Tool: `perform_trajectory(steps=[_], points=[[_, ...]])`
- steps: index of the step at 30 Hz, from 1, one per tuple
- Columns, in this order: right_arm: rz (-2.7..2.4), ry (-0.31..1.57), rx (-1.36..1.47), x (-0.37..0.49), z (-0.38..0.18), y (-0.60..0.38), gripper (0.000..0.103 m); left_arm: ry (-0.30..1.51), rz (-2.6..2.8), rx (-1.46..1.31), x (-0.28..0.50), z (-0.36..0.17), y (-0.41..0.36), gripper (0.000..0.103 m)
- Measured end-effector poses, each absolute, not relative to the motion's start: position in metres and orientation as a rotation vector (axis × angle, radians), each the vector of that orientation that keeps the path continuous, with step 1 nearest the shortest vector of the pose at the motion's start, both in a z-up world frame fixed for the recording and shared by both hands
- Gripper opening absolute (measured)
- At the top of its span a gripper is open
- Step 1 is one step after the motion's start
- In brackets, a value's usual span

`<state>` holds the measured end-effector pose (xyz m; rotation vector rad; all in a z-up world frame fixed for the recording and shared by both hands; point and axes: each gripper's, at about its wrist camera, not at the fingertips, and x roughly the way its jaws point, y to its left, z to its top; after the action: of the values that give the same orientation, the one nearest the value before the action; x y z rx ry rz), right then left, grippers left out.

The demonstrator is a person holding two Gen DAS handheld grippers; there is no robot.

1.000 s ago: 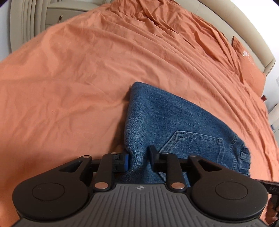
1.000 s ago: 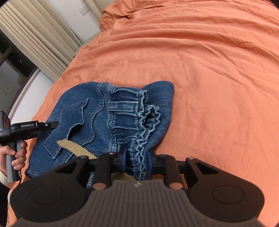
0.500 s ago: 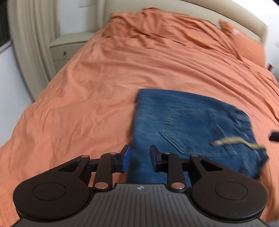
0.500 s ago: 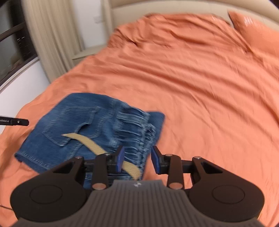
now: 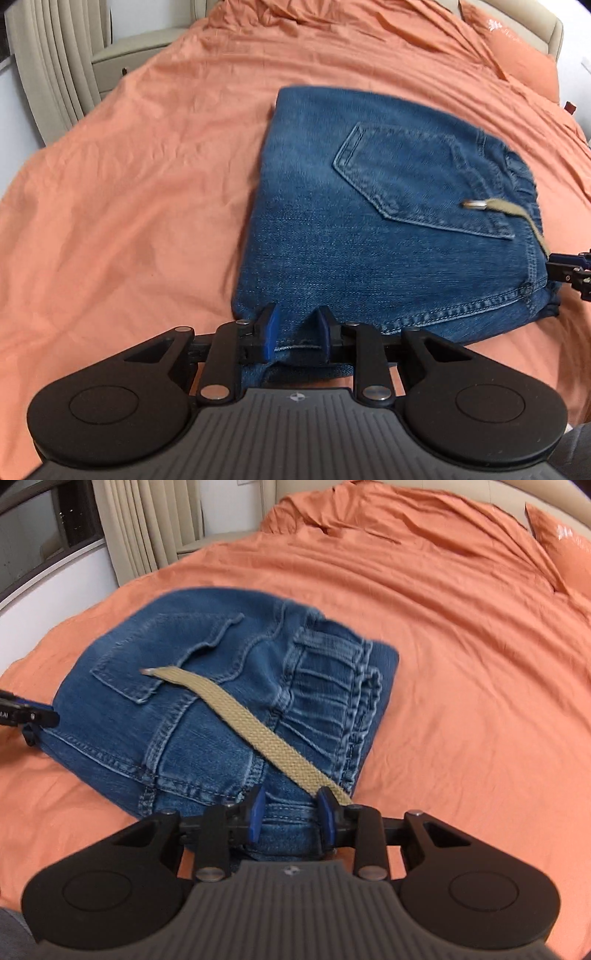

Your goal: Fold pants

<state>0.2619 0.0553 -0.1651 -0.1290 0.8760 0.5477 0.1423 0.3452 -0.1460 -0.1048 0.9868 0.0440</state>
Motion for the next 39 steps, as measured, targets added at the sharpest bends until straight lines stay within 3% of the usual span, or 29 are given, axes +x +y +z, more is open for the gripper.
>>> perform_trajectory(steps=[13,21,27,33,35,37,39], points=[[0.532,0.883,-0.136,0.264,-0.153,0.06,0.028,1.013,0.099,-0.018,0.146,-0.136,0.327,0.028],[0.513,0.798,-0.145,0.238,-0.102,0.046,0.03,0.916,0.102,0.048,0.12,-0.074,0.305,0.027],[0.503,0.684,-0.137,0.205,-0.039,0.027,0.039,0.805,0.078,0.101,0.091,-0.005,0.282,0.027],[0.495,0.581,-0.141,0.163,0.022,0.009,0.055,0.702,0.072,0.137,0.053,0.068,0.254,0.028],[0.499,0.555,-0.131,0.148,0.038,0.002,0.064,0.663,0.074,0.135,0.038,0.085,0.244,0.033],[0.501,0.527,-0.125,0.131,0.051,-0.005,0.07,0.607,0.078,0.133,0.023,0.097,0.231,0.058],[0.503,0.499,-0.121,0.113,0.061,-0.011,0.078,0.555,0.086,0.136,0.009,0.101,0.216,0.075]])
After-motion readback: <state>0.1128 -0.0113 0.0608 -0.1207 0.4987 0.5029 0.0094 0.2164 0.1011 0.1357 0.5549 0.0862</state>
